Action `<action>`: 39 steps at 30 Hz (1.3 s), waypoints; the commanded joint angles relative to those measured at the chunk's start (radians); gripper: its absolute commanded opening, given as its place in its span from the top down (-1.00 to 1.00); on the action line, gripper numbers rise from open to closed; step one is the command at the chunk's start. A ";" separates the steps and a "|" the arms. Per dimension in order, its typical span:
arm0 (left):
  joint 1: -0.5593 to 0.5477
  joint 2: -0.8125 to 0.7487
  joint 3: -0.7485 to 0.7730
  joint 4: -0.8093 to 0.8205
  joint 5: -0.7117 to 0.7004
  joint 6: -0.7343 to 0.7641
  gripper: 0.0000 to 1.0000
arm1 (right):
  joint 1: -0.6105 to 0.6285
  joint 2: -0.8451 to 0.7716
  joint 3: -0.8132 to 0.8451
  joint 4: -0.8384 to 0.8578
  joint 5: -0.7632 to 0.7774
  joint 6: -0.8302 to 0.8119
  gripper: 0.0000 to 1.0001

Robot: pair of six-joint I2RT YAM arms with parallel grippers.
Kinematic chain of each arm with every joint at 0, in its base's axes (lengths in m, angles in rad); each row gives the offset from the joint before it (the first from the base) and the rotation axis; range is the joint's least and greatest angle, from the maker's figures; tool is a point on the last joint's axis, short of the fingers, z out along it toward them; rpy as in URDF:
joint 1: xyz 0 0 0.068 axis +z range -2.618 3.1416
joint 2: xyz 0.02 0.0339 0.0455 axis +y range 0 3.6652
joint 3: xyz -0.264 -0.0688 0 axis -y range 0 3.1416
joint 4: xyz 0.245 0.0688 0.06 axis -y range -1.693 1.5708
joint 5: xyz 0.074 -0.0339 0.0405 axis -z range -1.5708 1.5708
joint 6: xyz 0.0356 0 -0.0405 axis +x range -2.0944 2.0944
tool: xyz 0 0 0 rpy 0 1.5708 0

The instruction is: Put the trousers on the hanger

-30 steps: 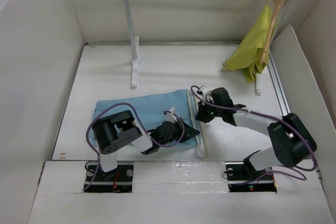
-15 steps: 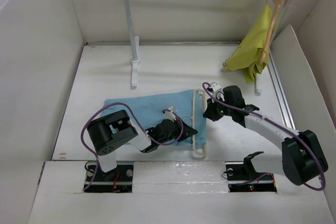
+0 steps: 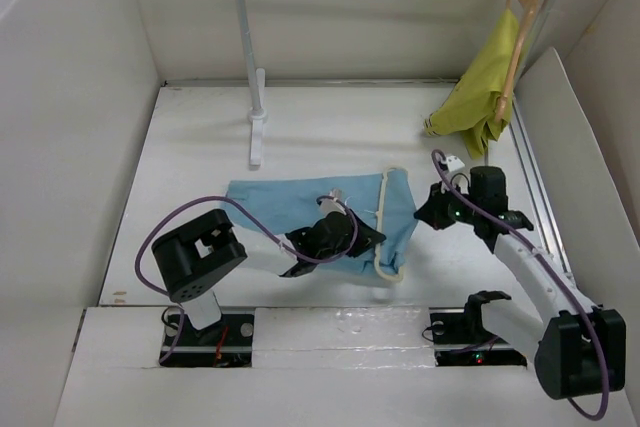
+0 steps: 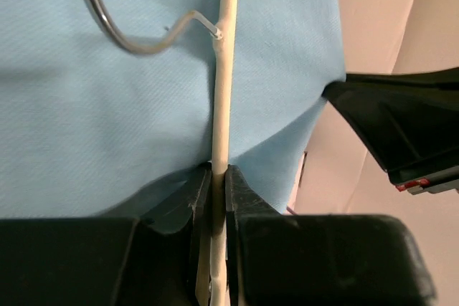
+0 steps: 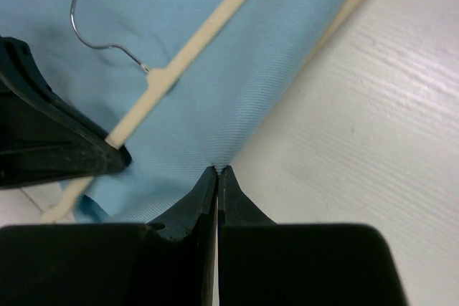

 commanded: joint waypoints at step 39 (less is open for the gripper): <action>-0.069 0.138 0.134 -0.206 -0.130 0.064 1.00 | 0.060 0.060 -0.184 -0.021 -0.266 -0.033 0.14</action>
